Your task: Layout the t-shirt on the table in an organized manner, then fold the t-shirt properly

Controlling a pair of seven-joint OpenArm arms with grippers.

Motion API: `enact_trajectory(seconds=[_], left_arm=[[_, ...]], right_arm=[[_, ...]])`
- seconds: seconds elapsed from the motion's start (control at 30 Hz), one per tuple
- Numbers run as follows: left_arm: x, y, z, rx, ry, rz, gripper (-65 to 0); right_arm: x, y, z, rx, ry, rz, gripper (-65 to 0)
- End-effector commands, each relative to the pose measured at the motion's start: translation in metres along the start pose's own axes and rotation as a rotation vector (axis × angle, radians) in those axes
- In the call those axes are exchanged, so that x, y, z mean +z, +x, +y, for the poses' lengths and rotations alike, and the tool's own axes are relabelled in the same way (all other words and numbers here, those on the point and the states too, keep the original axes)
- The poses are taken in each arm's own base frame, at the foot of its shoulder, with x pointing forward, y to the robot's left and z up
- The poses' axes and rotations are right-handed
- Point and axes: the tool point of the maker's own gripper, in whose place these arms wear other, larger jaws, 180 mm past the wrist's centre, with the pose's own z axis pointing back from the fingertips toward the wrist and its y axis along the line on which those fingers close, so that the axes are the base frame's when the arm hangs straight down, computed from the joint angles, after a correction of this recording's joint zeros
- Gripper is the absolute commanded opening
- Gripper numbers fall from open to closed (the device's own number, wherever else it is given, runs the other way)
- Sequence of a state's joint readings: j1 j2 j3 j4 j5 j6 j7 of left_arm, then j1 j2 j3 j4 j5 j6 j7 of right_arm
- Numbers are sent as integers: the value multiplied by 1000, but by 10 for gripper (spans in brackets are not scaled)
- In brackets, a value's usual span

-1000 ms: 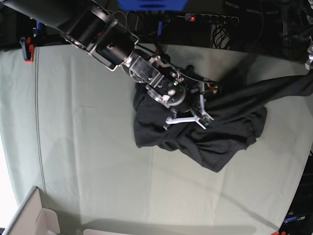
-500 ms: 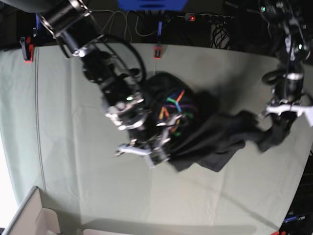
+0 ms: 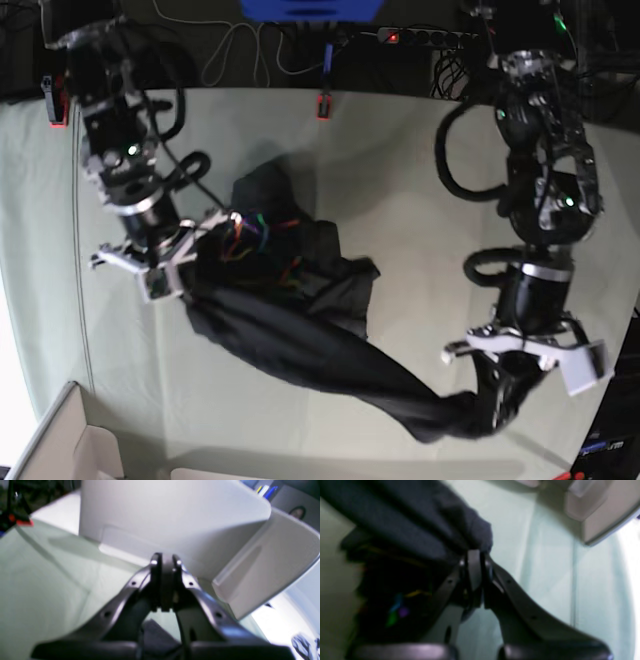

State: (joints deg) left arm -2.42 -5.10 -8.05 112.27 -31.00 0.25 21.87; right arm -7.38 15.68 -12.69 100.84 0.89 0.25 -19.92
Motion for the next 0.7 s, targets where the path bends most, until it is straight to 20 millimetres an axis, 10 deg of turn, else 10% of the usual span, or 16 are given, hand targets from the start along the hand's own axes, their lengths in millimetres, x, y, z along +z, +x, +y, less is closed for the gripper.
enact_trajectory(seconds=[0.0, 0.37, 0.67], left_arm=[[-5, 30, -9, -19, -30, -93, -648], [-24, 115, -11, -113, -48, -282, -648], [-60, 154, -64, -109, -181, -347, -648]], right_arm=[[1, 21, -4, 3, -10, -71, -650], [16, -2, 19, -50, 21, -16, -650], [51, -13, 39, -131, 30, 11, -650]])
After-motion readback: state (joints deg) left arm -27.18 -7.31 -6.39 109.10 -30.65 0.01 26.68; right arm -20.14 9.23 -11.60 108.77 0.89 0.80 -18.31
